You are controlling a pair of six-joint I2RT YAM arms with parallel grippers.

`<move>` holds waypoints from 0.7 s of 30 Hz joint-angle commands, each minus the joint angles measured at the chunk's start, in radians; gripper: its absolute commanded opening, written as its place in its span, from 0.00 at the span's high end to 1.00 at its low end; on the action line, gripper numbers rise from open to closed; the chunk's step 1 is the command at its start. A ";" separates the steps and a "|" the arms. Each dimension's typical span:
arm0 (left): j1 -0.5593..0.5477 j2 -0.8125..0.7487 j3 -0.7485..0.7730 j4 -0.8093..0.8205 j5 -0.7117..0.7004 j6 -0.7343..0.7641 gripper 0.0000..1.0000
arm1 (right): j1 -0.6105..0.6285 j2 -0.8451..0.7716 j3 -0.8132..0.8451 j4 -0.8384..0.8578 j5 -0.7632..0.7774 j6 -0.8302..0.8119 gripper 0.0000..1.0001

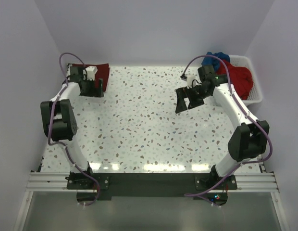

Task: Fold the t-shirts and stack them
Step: Neatly place the folded tshirt to the corner, then reset both grippers

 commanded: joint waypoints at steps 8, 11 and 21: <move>-0.135 -0.541 -0.161 -0.107 0.044 0.082 0.00 | -0.022 -0.064 -0.009 0.117 0.068 -0.015 0.01; -0.136 -0.628 -0.278 -0.115 0.080 0.100 0.00 | -0.021 -0.110 -0.107 0.197 0.090 -0.018 0.01; -0.136 -0.799 -0.558 -0.055 0.116 0.100 0.00 | -0.021 -0.247 -0.420 0.329 0.167 -0.044 0.01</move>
